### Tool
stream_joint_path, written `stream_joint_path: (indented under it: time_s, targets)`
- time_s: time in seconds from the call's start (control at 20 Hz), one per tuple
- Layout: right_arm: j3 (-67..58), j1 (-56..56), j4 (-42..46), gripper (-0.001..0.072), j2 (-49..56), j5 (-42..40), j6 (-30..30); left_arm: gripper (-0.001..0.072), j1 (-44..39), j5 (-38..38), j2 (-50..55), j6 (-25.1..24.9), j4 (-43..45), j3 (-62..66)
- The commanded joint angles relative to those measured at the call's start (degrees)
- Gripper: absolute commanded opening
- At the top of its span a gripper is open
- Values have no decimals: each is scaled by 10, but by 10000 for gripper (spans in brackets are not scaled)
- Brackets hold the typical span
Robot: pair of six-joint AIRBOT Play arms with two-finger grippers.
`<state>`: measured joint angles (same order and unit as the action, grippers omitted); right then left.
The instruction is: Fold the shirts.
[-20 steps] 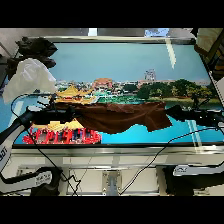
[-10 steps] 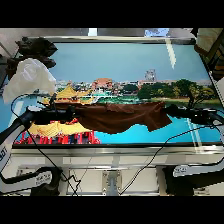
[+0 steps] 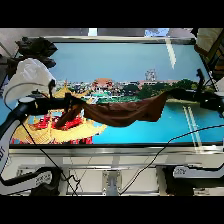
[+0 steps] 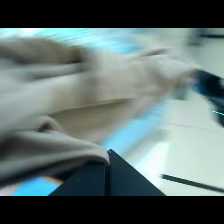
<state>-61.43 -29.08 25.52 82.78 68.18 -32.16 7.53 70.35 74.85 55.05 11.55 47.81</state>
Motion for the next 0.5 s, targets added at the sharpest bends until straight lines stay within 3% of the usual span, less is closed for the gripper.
stream_joint_path:
  time_s: [0.0,0.25,0.45]
  targets:
    - [-82,-22,2,26,-59,5,-43,12,4,81,-27,-24,-138,119]
    - [-191,-116,77,25,-125,16,-128,12,102,89,-41,-3,-158,349]
    - [-211,-171,14,25,-178,10,-150,11,201,83,-42,40,-158,434]
